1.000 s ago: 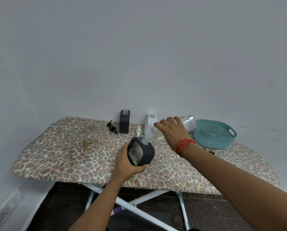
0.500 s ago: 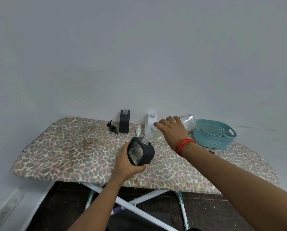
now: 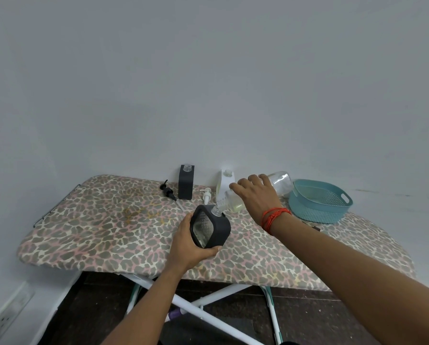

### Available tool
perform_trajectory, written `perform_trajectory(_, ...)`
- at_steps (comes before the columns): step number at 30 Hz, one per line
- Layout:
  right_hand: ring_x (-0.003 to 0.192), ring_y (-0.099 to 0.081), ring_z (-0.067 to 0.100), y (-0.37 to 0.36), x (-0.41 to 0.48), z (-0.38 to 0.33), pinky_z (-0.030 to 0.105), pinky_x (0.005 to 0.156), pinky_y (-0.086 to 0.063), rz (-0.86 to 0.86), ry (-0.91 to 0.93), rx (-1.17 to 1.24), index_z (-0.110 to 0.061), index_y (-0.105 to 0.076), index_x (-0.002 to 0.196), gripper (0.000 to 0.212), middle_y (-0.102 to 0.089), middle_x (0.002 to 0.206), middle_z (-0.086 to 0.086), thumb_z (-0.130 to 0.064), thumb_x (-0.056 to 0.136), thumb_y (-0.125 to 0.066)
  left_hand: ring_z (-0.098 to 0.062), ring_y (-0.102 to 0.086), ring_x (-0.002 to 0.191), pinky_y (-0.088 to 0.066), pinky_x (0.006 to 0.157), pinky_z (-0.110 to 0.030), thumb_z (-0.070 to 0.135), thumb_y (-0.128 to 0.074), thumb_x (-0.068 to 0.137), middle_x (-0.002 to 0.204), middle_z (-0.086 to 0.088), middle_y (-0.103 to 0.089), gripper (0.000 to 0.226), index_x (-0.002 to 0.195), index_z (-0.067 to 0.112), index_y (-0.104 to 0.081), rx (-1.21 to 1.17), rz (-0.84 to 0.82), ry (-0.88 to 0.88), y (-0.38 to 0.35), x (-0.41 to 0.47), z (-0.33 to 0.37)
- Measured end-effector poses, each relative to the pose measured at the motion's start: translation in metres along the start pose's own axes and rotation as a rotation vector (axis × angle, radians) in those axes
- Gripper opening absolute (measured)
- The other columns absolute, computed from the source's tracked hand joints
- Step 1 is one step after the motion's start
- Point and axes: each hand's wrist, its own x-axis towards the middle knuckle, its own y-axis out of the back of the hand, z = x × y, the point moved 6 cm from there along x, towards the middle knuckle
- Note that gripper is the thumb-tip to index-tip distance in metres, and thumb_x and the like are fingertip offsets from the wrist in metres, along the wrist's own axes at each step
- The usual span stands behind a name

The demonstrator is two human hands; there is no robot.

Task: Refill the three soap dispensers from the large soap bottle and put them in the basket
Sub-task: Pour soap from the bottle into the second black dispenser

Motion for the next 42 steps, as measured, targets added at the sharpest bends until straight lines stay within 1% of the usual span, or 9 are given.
perform_trajectory(6, 0.117, -0.049, 0.029, 0.0013, -0.0003, -0.0005, 0.049, 0.111, -0.029, -0.003, 0.001, 0.006, -0.025, -0.043, 0.134, 0.065, -0.058, 0.123, 0.001, 0.008, 0.079, -0.053, -0.003, -0.039, 0.127, -0.036, 0.105, -0.024, 0.053, -0.096, 0.054, 0.138, 0.016, -0.040, 0.123, 0.154, 0.020, -0.032, 0.008, -0.002, 0.006, -0.0006, 0.0014, -0.0025)
perform_trajectory(9, 0.117, -0.049, 0.030, 0.0029, -0.0007, -0.0009, 0.049, 0.110, -0.029, -0.003, 0.004, -0.004, -0.025, -0.043, 0.134, 0.064, -0.058, 0.124, 0.001, 0.008, 0.079, -0.053, -0.006, -0.042, 0.130, -0.040, 0.109, -0.029, 0.060, -0.093, 0.052, 0.144, 0.012, -0.043, 0.126, 0.154, 0.021, -0.032, 0.017, -0.004, 0.008, -0.0010, 0.0018, -0.0033)
perform_trajectory(13, 0.115, -0.050, 0.030, 0.0022, -0.0001, -0.0008, 0.049, 0.109, -0.030, -0.003, 0.004, -0.009, -0.025, -0.044, 0.132, 0.064, -0.059, 0.121, 0.001, 0.007, 0.078, -0.054, -0.003, -0.043, 0.125, -0.038, 0.102, -0.022, 0.052, -0.097, 0.054, 0.137, 0.016, -0.044, 0.120, 0.152, 0.022, -0.035, -0.003, -0.003, -0.006, -0.0007, 0.0014, -0.0015)
perform_trajectory(15, 0.114, -0.051, 0.030, 0.0011, 0.0003, -0.0006, 0.050, 0.109, -0.031, -0.003, 0.003, -0.006, -0.025, -0.045, 0.132, 0.063, -0.059, 0.120, 0.001, 0.007, 0.078, -0.055, -0.004, -0.044, 0.126, -0.038, 0.102, -0.022, 0.052, -0.097, 0.054, 0.136, 0.016, -0.045, 0.119, 0.151, 0.022, -0.035, -0.003, 0.002, -0.016, -0.0006, 0.0016, -0.0015)
perform_trajectory(22, 0.117, -0.049, 0.030, 0.0019, -0.0002, -0.0006, 0.050, 0.111, -0.027, -0.008, 0.004, 0.004, -0.025, -0.043, 0.135, 0.066, -0.057, 0.124, 0.001, 0.008, 0.079, -0.053, -0.010, -0.048, 0.130, -0.046, 0.109, -0.036, 0.064, -0.092, 0.050, 0.141, 0.010, -0.049, 0.122, 0.150, 0.025, -0.036, 0.016, 0.001, -0.009, -0.0018, 0.0035, -0.0052)
perform_trajectory(28, 0.117, -0.049, 0.030, 0.0035, -0.0005, -0.0013, 0.050, 0.111, -0.029, -0.005, 0.008, 0.007, -0.025, -0.044, 0.134, 0.065, -0.058, 0.123, 0.002, 0.007, 0.078, -0.054, -0.008, -0.048, 0.128, -0.044, 0.107, -0.030, 0.062, -0.093, 0.051, 0.139, 0.013, -0.048, 0.119, 0.149, 0.026, -0.036, -0.004, 0.002, -0.025, -0.0018, 0.0027, -0.0049)
perform_trajectory(32, 0.116, -0.050, 0.031, 0.0034, -0.0006, -0.0008, 0.051, 0.110, -0.030, -0.001, 0.008, 0.004, -0.024, -0.045, 0.133, 0.065, -0.059, 0.121, 0.002, 0.008, 0.077, -0.054, -0.003, -0.046, 0.124, -0.039, 0.101, -0.022, 0.053, -0.096, 0.053, 0.133, 0.019, -0.045, 0.115, 0.148, 0.026, -0.037, -0.019, 0.007, -0.040, -0.0011, 0.0018, -0.0018)
perform_trajectory(35, 0.115, -0.050, 0.031, 0.0036, -0.0005, -0.0010, 0.051, 0.110, -0.030, 0.000, 0.009, 0.006, -0.024, -0.046, 0.133, 0.066, -0.059, 0.121, 0.002, 0.009, 0.076, -0.054, -0.002, -0.044, 0.123, -0.039, 0.100, -0.021, 0.051, -0.097, 0.054, 0.132, 0.019, -0.045, 0.115, 0.149, 0.025, -0.037, -0.019, 0.009, -0.040, -0.0006, 0.0016, -0.0006)
perform_trajectory(42, 0.115, -0.050, 0.031, 0.0041, -0.0004, -0.0019, 0.051, 0.110, -0.030, 0.001, 0.013, 0.002, -0.024, -0.045, 0.133, 0.064, -0.058, 0.121, 0.002, 0.008, 0.078, -0.054, -0.005, -0.045, 0.126, -0.041, 0.104, -0.025, 0.056, -0.095, 0.052, 0.137, 0.016, -0.046, 0.119, 0.150, 0.026, -0.035, -0.005, 0.003, -0.019, -0.0014, 0.0028, -0.0039)
